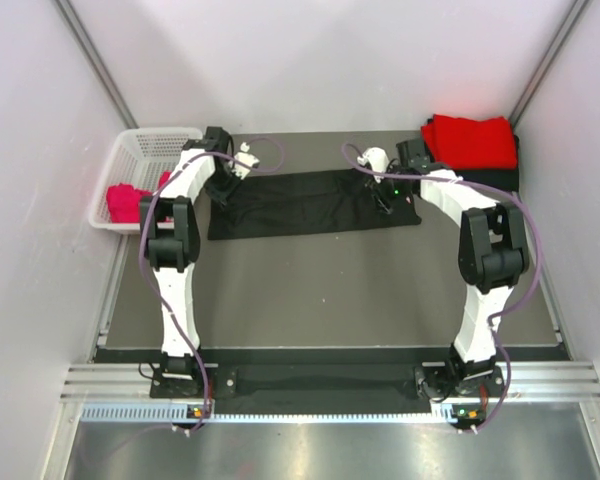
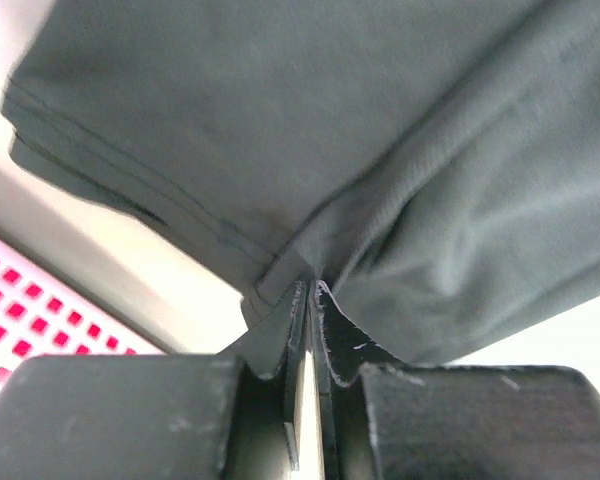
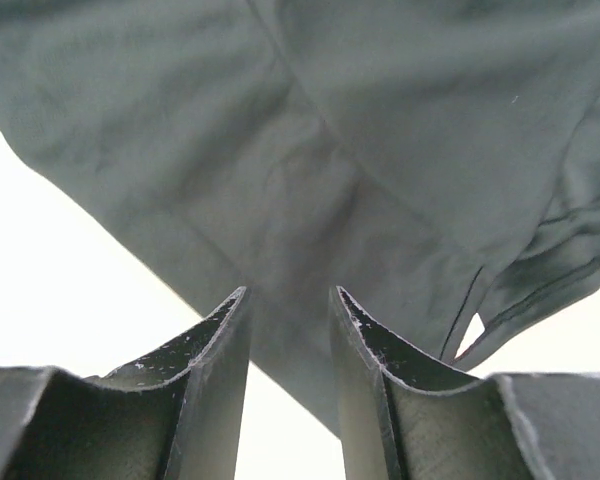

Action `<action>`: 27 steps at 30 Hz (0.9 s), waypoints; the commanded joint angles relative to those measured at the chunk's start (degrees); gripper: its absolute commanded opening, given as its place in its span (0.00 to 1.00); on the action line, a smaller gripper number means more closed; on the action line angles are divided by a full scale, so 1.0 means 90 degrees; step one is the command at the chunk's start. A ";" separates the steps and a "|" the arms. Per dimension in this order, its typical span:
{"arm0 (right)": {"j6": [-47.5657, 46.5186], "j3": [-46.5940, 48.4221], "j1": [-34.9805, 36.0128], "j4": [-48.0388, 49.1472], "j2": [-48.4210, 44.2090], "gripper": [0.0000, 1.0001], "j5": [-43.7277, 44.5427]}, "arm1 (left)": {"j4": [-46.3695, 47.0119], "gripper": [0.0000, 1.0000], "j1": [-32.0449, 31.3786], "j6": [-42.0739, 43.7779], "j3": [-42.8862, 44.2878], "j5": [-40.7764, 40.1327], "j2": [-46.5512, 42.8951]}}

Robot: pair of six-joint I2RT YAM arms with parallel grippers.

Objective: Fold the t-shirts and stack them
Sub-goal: Fold the tshirt

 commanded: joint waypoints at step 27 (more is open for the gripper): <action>-0.0189 0.0025 -0.0233 0.0071 0.0219 0.37 0.0236 | 0.0267 0.01 0.0076 0.0058 0.1120 -0.0331 0.0630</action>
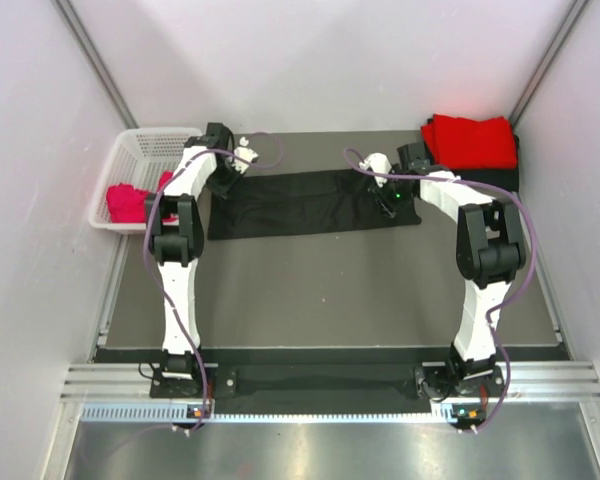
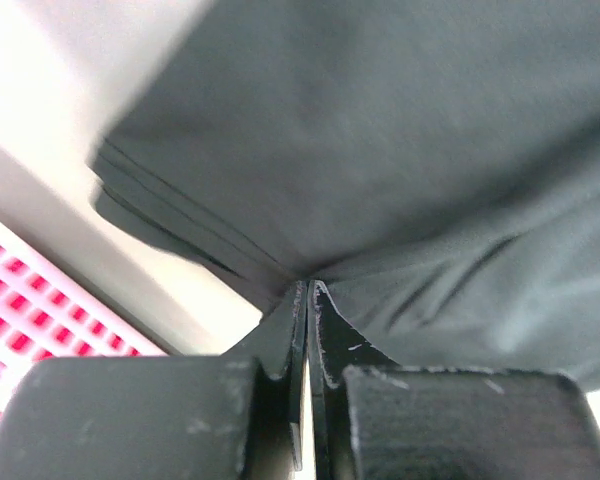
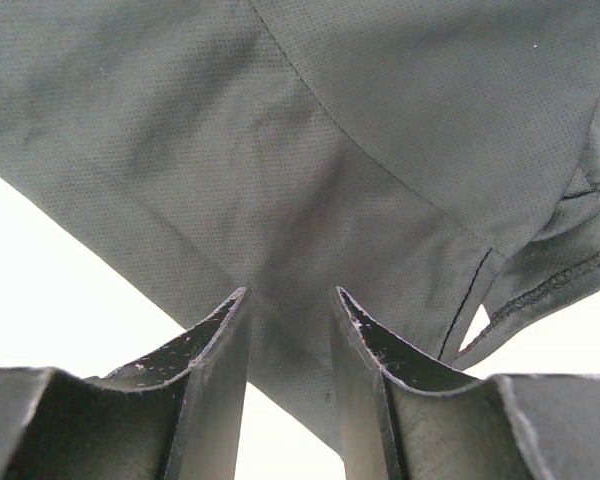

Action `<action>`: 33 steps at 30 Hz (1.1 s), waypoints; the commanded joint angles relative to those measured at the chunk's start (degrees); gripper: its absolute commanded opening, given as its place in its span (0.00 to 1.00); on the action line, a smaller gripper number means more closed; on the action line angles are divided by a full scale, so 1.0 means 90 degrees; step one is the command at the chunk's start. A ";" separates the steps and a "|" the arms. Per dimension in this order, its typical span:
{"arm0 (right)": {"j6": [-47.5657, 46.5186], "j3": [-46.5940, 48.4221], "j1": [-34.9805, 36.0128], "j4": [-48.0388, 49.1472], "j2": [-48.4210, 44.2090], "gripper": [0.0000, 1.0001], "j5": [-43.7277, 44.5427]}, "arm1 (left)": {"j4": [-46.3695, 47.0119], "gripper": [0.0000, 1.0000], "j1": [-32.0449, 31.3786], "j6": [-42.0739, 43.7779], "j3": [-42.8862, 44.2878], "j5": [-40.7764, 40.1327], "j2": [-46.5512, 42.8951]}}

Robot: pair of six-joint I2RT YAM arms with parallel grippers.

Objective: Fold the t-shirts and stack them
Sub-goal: Fold the tshirt

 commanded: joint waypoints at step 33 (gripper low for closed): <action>0.0227 -0.0132 -0.0182 0.0056 -0.0592 0.38 -0.0011 | -0.0008 0.51 -0.0065 0.2184 -0.3243 0.0291 -0.2500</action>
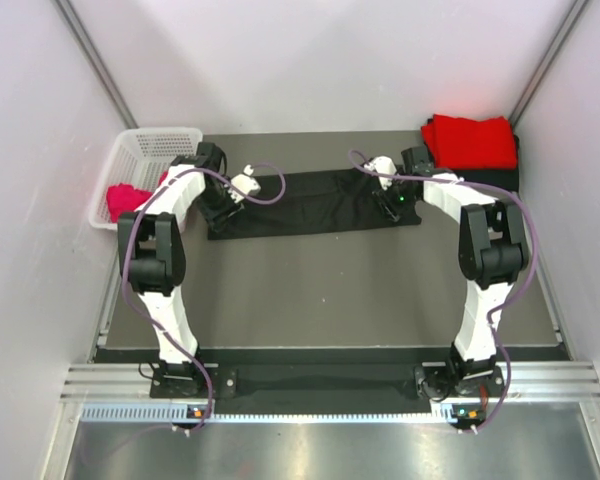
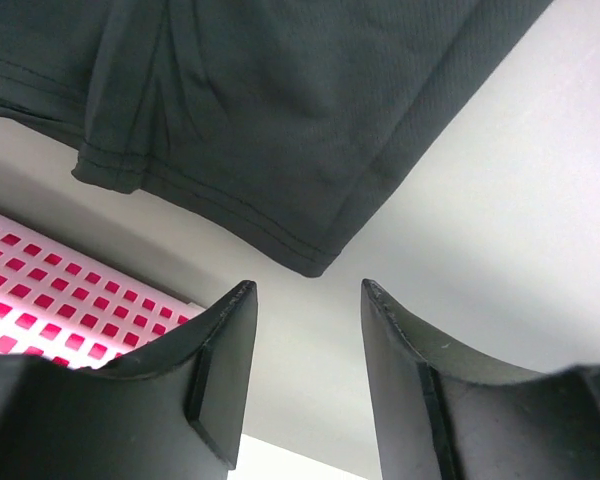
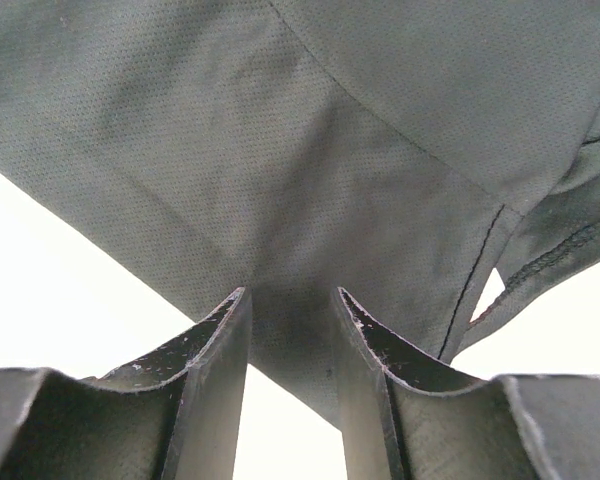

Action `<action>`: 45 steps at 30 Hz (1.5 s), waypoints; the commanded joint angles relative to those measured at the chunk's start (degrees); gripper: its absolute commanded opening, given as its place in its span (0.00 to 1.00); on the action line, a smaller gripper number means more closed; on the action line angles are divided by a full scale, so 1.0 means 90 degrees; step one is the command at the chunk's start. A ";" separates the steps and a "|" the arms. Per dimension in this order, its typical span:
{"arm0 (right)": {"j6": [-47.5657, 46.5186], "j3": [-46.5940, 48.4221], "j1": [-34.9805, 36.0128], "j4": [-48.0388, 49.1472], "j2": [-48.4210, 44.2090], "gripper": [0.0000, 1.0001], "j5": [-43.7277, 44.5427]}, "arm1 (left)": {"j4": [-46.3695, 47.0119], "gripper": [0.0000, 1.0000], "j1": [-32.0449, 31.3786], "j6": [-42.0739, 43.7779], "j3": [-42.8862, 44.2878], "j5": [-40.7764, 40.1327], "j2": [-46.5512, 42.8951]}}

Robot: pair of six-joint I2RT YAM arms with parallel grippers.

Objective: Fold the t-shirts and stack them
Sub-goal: Fold the tshirt

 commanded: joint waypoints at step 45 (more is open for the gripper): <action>0.1701 0.0073 0.0124 -0.0315 -0.1115 0.40 0.0899 | -0.2599 0.00 -0.1538 0.0022 -0.2415 0.1111 -0.1887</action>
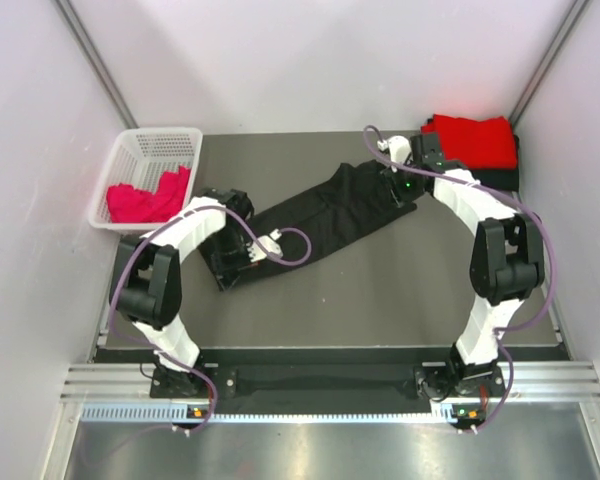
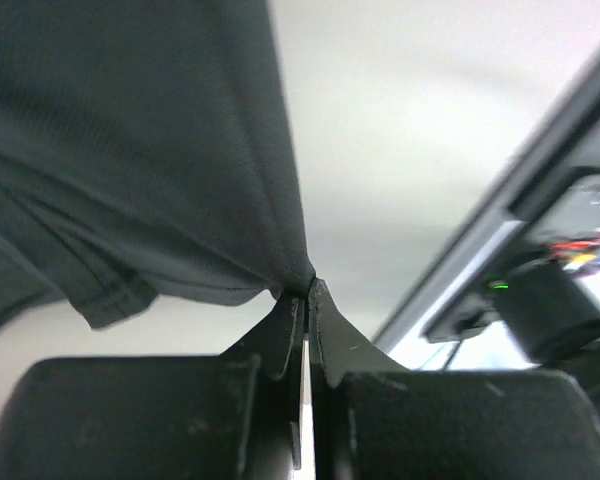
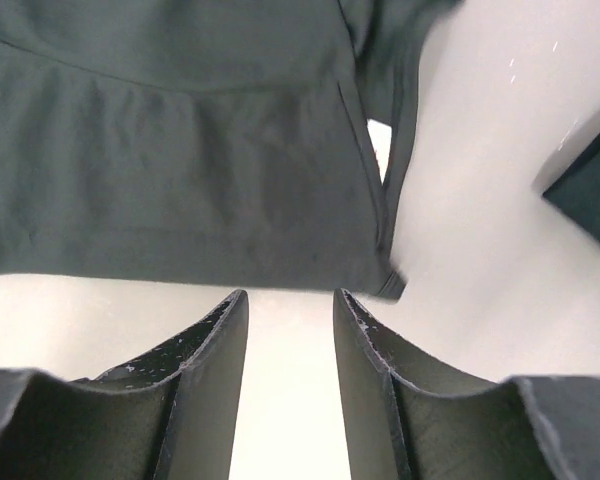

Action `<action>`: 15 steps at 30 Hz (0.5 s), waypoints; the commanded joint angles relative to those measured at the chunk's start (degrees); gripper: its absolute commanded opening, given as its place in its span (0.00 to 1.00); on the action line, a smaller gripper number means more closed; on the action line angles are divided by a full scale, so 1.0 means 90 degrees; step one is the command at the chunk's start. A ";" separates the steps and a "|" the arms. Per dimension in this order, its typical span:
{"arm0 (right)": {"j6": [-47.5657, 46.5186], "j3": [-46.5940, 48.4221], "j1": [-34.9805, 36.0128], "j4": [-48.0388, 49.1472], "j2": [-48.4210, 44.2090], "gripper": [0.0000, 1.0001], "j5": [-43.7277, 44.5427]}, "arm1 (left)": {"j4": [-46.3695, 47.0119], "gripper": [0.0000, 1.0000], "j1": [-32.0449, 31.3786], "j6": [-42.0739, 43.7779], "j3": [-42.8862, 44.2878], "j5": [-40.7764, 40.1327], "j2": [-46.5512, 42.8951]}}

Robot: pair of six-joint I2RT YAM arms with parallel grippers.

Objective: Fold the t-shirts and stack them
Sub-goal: Fold the tshirt

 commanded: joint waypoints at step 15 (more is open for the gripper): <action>-0.0189 -0.0694 0.0108 0.0079 0.0346 0.40 0.0762 | -0.1094 0.00 -0.1825 -0.1509 0.0148 0.1391 -0.0500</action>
